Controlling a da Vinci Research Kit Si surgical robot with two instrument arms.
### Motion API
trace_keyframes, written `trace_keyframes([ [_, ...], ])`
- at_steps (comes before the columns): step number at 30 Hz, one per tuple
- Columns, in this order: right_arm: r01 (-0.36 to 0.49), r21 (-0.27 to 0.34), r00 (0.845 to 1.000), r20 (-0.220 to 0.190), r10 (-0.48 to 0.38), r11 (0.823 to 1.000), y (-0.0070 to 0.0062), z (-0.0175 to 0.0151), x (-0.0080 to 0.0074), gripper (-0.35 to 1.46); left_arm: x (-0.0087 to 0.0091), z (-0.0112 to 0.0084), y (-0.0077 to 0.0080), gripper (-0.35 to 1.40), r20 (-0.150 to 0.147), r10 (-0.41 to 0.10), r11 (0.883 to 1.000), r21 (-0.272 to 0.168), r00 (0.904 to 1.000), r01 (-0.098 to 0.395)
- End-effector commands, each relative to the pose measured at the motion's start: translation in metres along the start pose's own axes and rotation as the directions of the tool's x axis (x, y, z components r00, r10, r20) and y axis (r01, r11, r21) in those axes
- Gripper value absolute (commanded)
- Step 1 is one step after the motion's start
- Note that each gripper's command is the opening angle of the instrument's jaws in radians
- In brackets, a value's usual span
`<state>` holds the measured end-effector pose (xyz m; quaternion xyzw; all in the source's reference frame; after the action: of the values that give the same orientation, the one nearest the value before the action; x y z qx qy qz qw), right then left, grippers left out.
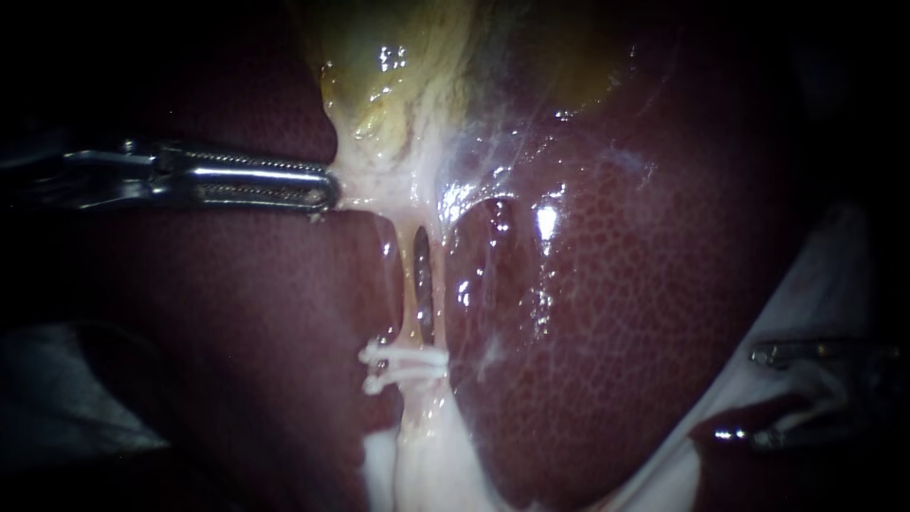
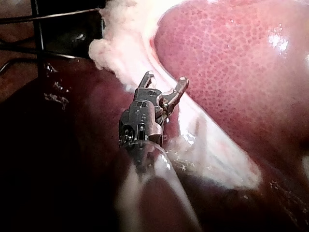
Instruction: Clipping third clip left tube
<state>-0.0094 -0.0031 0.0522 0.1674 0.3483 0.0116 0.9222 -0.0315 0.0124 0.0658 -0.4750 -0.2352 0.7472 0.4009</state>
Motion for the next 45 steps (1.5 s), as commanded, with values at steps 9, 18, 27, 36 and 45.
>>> trace_keyframes([
  [9,-0.001,0.003,1.0,-0.001,0.001,1.0,0.0,0.0001,0.0001,0.5,0.0023,-0.0035,0.0005,-0.35,0.006,-0.013,1.0,-0.005,0.9999,0.013],
  [18,0.001,0.018,1.0,-0.017,-0.001,1.0,0.0,0.0003,0.0006,0.5,0.0044,-0.007,0.0018,-0.35,-0.026,-0.024,1.0,0.005,0.9994,0.024],
  [27,-0.01,0.065,0.992,-0.126,0.018,0.998,0.0002,0.0021,0.0037,0.5,0.0043,-0.0068,0.002,-0.35,-0.027,-0.024,1.0,0.007,0.9994,0.024],
  [36,-0.05,0.056,0.976,-0.207,0.061,0.997,0.0032,0.0053,0.0093,0.5,0.0043,-0.0068,0.002,-0.35,-0.027,-0.024,1.0,0.008,0.9994,0.024],
  [45,-0.047,0.074,0.946,-0.316,0.069,0.996,0.0055,0.0094,0.0142,0.5,0.0043,-0.0067,0.0021,-0.35,-0.027,-0.024,1.0,0.008,0.9993,0.024],
])
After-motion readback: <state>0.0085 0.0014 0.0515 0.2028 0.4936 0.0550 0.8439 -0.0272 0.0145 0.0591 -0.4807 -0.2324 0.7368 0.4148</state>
